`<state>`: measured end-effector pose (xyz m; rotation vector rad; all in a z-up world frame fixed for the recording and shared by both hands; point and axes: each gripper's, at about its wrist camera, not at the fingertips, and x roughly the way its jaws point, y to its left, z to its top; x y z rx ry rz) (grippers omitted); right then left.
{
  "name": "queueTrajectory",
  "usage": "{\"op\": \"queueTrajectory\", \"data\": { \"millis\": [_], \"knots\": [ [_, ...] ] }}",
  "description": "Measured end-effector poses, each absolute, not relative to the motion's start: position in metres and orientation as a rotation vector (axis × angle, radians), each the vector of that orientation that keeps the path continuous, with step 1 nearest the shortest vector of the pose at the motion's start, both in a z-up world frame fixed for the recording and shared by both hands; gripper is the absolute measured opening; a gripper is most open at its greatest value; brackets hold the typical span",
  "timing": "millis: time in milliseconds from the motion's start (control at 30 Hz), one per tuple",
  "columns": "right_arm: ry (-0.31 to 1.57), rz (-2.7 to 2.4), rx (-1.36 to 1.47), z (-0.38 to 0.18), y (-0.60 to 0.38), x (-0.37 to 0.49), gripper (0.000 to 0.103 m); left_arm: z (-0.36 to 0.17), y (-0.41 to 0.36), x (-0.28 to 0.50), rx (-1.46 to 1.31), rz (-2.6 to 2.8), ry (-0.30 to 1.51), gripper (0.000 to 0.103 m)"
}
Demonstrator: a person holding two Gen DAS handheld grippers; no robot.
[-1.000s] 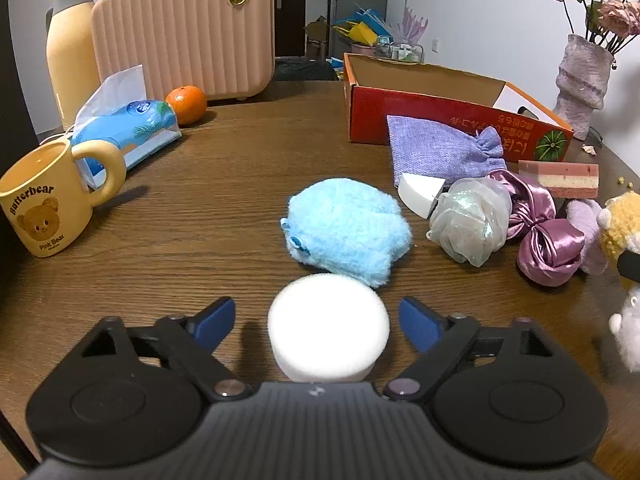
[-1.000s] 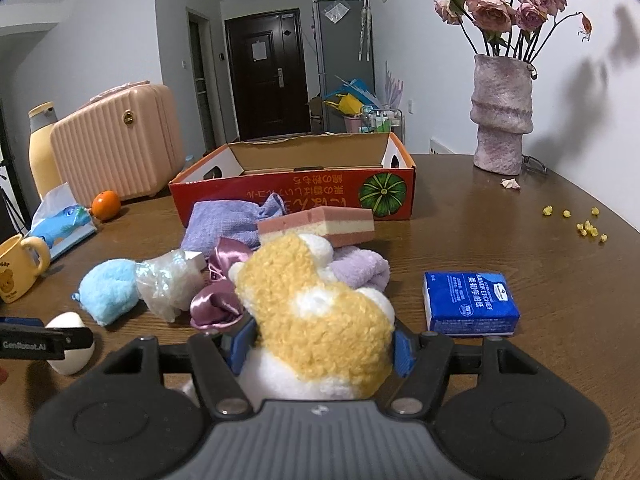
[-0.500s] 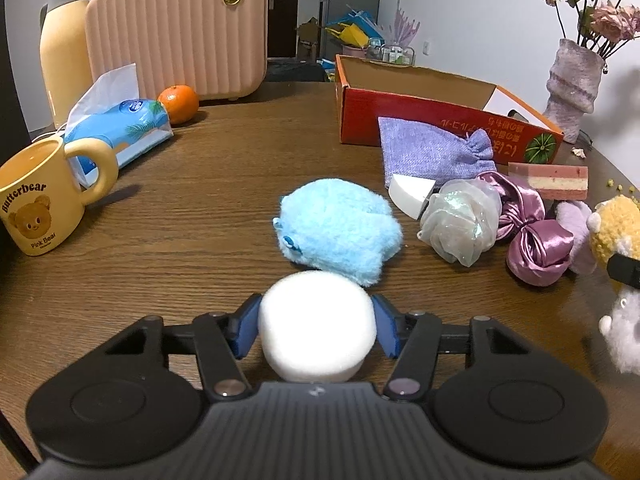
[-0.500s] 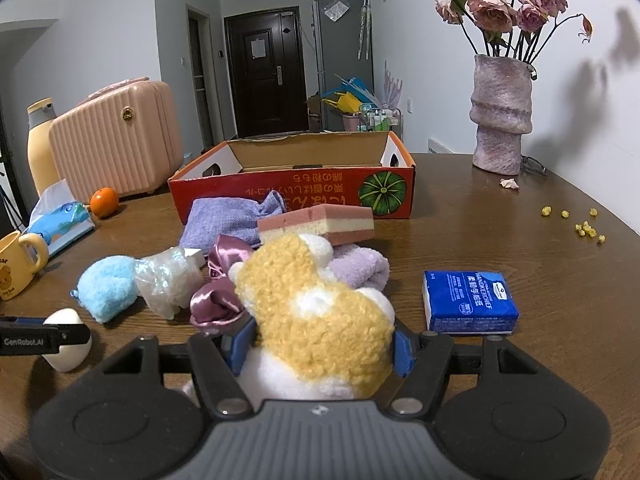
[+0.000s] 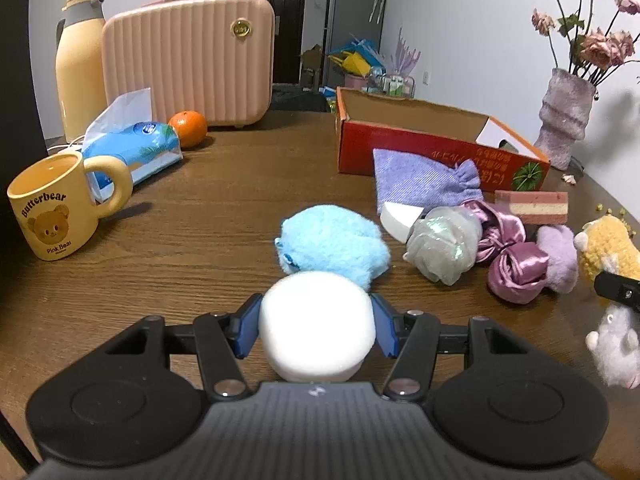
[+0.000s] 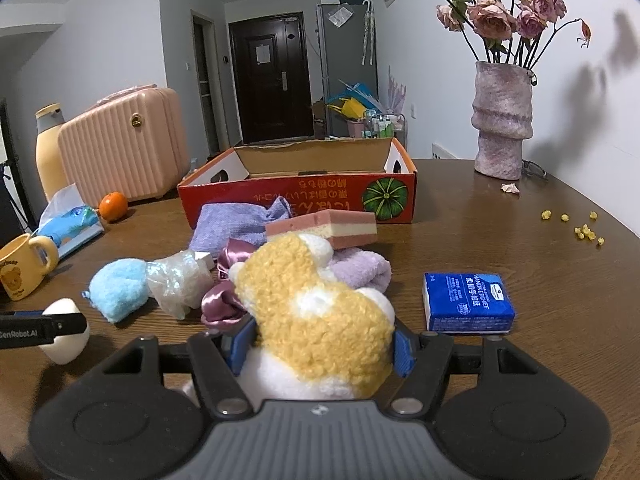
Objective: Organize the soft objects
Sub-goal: 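Carry the sheep and sponge over the cardboard box with both tools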
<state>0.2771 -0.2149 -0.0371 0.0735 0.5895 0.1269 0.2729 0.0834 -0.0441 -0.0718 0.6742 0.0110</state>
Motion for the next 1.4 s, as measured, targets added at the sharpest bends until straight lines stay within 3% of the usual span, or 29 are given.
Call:
{"op": "queueTrajectory", "data": {
  "millis": [1400],
  "knots": [
    [0.378, 0.141, 0.061, 0.017, -0.234, 0.293, 0.065, 0.032, 0.009, 0.287, -0.099, -0.087, 0.423, 0.058]
  ]
}}
